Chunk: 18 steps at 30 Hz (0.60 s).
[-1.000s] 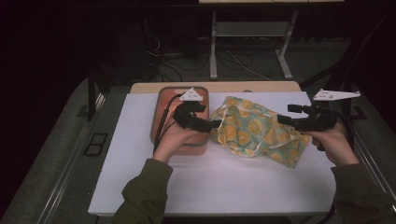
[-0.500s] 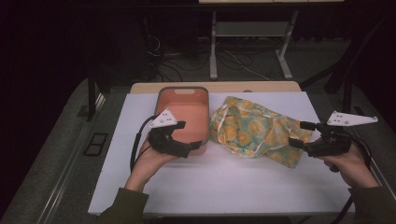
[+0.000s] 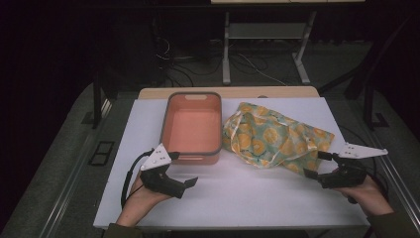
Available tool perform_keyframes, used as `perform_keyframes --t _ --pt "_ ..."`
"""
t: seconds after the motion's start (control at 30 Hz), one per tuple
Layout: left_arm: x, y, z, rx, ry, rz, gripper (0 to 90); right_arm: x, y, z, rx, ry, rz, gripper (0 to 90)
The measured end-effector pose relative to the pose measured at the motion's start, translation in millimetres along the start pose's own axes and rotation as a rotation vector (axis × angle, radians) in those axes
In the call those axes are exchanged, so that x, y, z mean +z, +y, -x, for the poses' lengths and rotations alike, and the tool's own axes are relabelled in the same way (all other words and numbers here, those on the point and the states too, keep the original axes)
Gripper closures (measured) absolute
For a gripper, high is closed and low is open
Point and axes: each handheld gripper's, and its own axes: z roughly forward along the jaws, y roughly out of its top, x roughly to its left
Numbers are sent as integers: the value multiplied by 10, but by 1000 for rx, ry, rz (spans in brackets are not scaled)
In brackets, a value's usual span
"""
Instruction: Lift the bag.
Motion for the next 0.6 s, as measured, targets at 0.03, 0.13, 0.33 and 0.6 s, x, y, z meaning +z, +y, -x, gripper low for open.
perform_keyframes --t 0.03,0.13,0.33,0.6 --pt "-3 -43 -1 -9 2 -6 0 14 -26 -5 3 -3 -6 119" --pt "-7 -168 -14 -17 17 -31 0 53 -86 -16 -1 -3 -21 119" --pt "7 -346 -75 -55 35 -32 0 141 -146 -48 -22 -3 -36 119" --pt "64 -400 -84 -72 20 -48 0 163 -164 -46 -30 -9 -43 119"
